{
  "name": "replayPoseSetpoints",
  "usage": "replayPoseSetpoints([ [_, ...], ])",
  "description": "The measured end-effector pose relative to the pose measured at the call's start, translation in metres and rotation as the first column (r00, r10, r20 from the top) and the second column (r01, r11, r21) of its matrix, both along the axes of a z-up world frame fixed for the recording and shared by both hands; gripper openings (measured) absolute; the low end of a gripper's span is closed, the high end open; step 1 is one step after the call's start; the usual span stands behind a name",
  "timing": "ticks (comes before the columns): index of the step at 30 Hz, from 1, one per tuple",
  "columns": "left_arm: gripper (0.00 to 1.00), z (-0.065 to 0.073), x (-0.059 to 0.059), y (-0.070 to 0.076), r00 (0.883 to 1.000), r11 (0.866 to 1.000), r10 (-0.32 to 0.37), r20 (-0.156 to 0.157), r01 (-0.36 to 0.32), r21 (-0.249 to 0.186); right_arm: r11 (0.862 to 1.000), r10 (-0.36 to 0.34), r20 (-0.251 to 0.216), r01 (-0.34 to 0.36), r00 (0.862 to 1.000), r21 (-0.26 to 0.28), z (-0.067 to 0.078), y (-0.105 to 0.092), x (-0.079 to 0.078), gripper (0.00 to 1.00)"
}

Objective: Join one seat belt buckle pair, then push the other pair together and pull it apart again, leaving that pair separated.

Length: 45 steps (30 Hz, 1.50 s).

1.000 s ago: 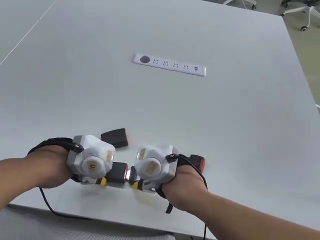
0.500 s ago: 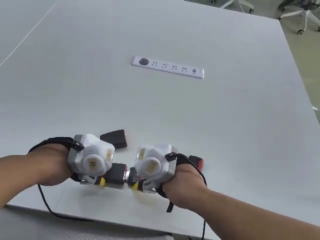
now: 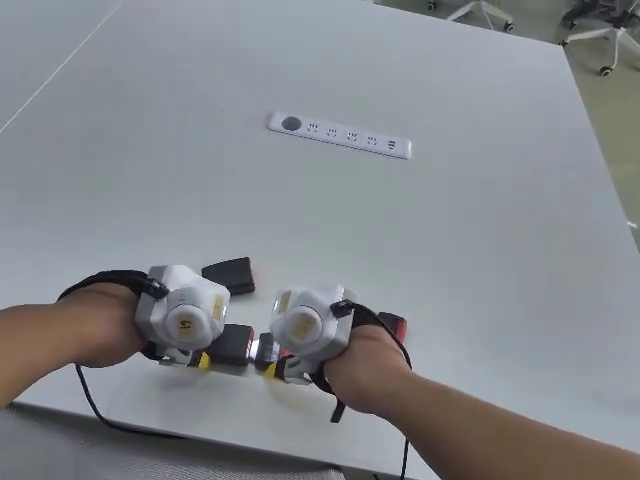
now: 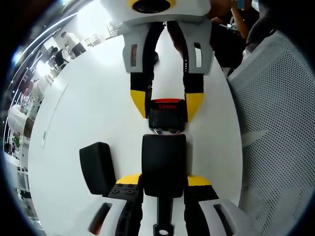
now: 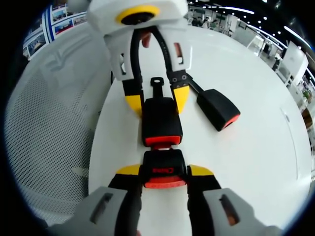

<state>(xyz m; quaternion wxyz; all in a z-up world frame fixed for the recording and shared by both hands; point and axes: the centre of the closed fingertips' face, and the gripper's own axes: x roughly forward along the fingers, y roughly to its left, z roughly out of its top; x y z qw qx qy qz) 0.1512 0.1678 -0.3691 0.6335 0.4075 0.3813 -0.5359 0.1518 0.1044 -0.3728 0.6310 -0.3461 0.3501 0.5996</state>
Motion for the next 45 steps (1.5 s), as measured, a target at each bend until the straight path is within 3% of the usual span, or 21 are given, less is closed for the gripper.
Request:
replayPoseSetpoints([
  [6, 0.33, -0.001, 0.0, -0.001, 1.0, 0.999, -0.01, 0.003, 0.01, 0.033, 1.0, 0.007, -0.005, -0.007, 1.0, -0.004, 0.001, -0.001, -0.001, 0.35],
  [8, 0.33, 0.0, -0.001, 0.0, 1.0, 0.999, 0.005, -0.004, -0.005, 0.036, 1.0, -0.018, -0.029, 0.019, 0.999, 0.012, 0.005, -0.002, -0.003, 0.35],
  [11, 0.33, 0.011, 0.0, -0.002, 0.999, 0.999, 0.05, -0.005, -0.05, 0.003, 0.997, -0.058, -0.013, 0.059, 0.998, 0.042, 0.015, -0.004, 0.002, 0.36],
  [20, 0.33, 0.037, 0.015, -0.004, 0.997, 0.996, 0.078, 0.02, -0.078, -0.043, 0.988, -0.122, 0.004, 0.121, 0.993, 0.098, 0.036, -0.021, 0.019, 0.35],
  [23, 0.34, 0.043, 0.028, -0.004, 0.994, 0.994, 0.097, 0.04, -0.095, -0.058, 0.985, -0.142, 0.024, 0.139, 0.99, 0.097, 0.038, -0.034, 0.03, 0.35],
  [28, 0.35, 0.044, 0.054, 0.005, 0.988, 0.99, 0.133, 0.074, -0.13, -0.047, 0.981, -0.184, 0.043, 0.181, 0.982, 0.069, 0.035, -0.07, 0.051, 0.35],
  [33, 0.37, 0.044, 0.074, 0.011, 0.984, 0.988, 0.154, 0.084, -0.151, -0.043, 0.978, -0.207, 0.067, 0.205, 0.976, 0.031, 0.031, -0.108, 0.065, 0.36],
  [41, 0.38, 0.038, 0.09, 0.012, 0.988, 0.99, 0.137, 0.072, -0.137, -0.013, 0.969, -0.247, 0.071, 0.248, 0.967, -0.007, 0.023, -0.15, 0.078, 0.37],
  [45, 0.39, 0.035, 0.09, 0.007, 0.99, 0.992, 0.124, 0.06, -0.124, -0.006, 0.966, -0.26, 0.033, 0.26, 0.965, 0.004, 0.022, -0.156, 0.076, 0.39],
])
